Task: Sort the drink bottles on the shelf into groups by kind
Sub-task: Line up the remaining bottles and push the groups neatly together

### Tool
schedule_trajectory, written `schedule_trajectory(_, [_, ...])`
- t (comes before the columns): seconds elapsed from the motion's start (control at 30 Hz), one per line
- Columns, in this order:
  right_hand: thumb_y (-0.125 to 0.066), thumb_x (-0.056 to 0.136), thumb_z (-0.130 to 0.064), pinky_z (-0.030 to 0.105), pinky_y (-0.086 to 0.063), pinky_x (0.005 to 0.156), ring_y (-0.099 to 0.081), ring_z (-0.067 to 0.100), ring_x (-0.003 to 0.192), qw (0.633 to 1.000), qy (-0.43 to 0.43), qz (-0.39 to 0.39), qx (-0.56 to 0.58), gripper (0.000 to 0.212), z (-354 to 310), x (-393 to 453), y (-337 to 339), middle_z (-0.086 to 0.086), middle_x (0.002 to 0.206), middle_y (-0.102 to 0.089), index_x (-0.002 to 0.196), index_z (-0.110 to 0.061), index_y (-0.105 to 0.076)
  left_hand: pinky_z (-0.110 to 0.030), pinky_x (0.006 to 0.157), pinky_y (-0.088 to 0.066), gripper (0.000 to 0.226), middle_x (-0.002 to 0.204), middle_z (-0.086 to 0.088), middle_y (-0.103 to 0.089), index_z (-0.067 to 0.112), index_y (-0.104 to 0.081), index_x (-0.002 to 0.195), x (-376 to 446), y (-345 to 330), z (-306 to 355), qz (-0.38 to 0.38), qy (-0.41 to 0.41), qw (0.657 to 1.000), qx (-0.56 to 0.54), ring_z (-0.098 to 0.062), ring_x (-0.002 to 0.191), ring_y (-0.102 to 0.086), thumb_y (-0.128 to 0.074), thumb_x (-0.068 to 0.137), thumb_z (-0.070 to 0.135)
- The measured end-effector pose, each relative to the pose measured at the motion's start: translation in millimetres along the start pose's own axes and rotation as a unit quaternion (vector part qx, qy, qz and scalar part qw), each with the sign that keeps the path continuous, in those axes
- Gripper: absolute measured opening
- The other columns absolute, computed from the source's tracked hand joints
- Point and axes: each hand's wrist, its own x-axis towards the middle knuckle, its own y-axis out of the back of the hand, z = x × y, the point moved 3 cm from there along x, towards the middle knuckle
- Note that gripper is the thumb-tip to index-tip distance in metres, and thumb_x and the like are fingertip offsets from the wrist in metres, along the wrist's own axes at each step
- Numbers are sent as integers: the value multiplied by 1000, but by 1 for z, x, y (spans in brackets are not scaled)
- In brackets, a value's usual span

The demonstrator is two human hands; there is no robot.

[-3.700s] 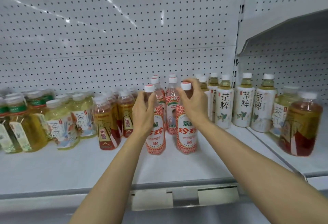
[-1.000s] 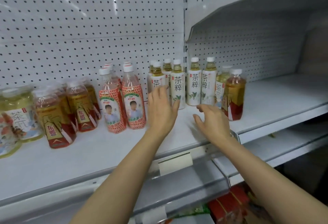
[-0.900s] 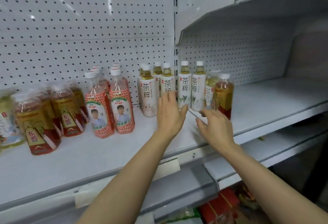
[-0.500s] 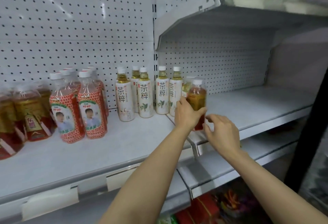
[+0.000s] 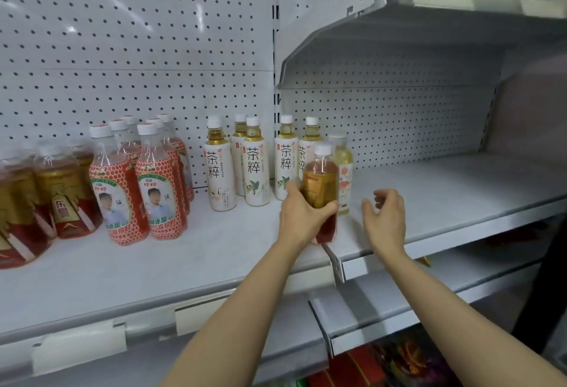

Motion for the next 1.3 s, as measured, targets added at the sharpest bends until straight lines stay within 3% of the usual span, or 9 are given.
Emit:
schedule_trajectory(0.13, [-83,71,-37,45,-39,107,-42,24,129,984,-44,-145,97,93,-3,27,-34,10,143,-38,143,-9,-30,-24,65,-45,59,98,2,-60,16,-38,108,-11,41,-11,76,27,995,-51,-17,86,-62,-80,76,41])
schedule_trajectory(0.2, [-88,62,-42,47,-40,108,-42,24,131,975,-52,-177,123,107,-6,36,-51,9,145,-37,145,-17,-24,-22,65,-46,58,97,5,-57,17,-37,110,-15,63,-16,117,29,991,-61,-12,85,-61,-79,78,40])
schedule_trajectory(0.33, [-90,61,-33,45,-50,96,-57,25,114,977,-52,-165,127,95,-6,48,-78,9,127,-53,132,-17,-30,-22,70,-48,59,103,3,-57,20,-37,111,-22,102,-25,166,16,985,-53,-10,90,-61,-80,78,41])
schedule_trajectory(0.47, [-89,65,-32,44,-51,91,-60,30,110,982,-72,-148,98,86,-5,55,-90,13,123,-57,126,-10,-33,-19,70,-46,60,102,5,-56,18,-39,112,-33,129,-33,200,18,978,-52,-6,91,-60,-82,77,39])
schedule_trajectory(0.6, [-86,69,-30,46,-53,89,-62,32,106,982,-99,-121,109,75,-14,47,-87,11,119,-61,121,-11,-36,-25,76,-54,66,107,3,-57,22,-37,113,-41,151,-43,219,24,974,-63,-14,96,-62,-78,71,52])
schedule_trajectory(0.73, [-79,78,-25,43,-51,85,-61,29,100,974,-95,-138,152,68,-41,17,-83,7,113,-60,126,-9,-34,-15,71,-47,64,107,4,-56,19,-38,116,-48,182,-48,244,20,967,-76,-11,96,-60,-82,75,40])
schedule_trajectory(0.97, [-77,81,-19,40,-51,89,-63,19,98,945,-69,-207,244,60,-110,-60,-88,1,117,-62,127,-15,-38,-4,62,-44,61,106,0,-60,19,-38,113,-71,259,-77,254,23,965,-52,-9,93,-61,-82,76,37])
schedule_trajectory(1.17, [-77,77,-7,26,-53,77,-67,15,99,908,-56,-266,320,62,-173,-141,-107,1,113,-67,130,-15,-45,-19,77,-48,69,111,-1,-59,19,-40,121,-89,331,-108,249,19,967,-44,-16,100,-61,-85,74,40])
schedule_trajectory(1.3, [-77,76,-5,30,-58,79,-69,19,99,884,-61,-290,361,59,-206,-191,-125,5,112,-69,127,-12,-48,-26,89,-49,76,120,-2,-53,17,-44,127,-90,365,-127,235,10,972,-8,-18,109,-55,-86,70,44])
